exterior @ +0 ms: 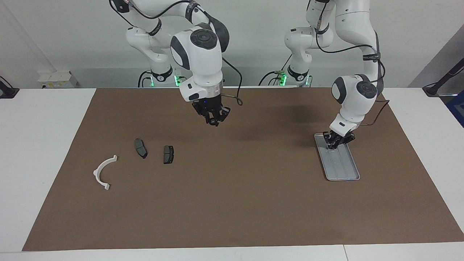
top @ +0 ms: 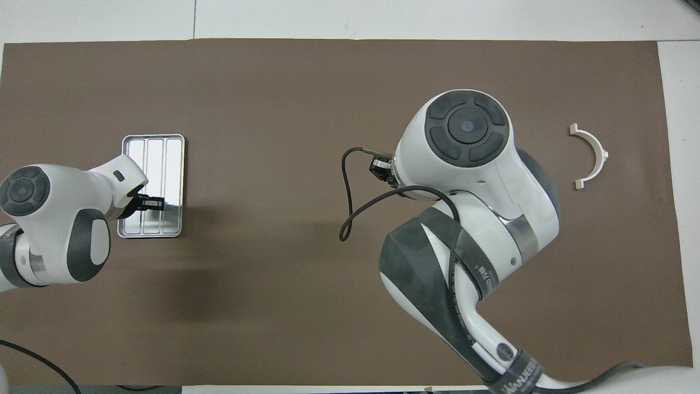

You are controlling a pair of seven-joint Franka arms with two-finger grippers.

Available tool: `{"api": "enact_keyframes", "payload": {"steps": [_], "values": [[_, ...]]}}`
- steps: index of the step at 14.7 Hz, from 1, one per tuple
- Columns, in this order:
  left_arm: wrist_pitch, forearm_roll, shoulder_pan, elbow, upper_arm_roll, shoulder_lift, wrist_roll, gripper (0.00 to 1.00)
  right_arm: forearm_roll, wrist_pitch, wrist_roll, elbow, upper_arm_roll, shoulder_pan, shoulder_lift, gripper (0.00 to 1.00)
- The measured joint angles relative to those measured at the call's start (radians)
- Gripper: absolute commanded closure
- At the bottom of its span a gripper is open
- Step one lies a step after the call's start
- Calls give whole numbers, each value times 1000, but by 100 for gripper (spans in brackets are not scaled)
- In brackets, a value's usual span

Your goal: Pick bearing gear from pile to tray

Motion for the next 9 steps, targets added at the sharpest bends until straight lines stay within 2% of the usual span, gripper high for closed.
{"api": "enact_keyframes", "payload": {"steps": [5,9], "values": [[1,0,2,1,3,0,2,28,-1,92,163,-48,4,102,31,100],[5,0,3,13,5,0,2,28,-37,149,206,-78,3,119,81,100]]}}
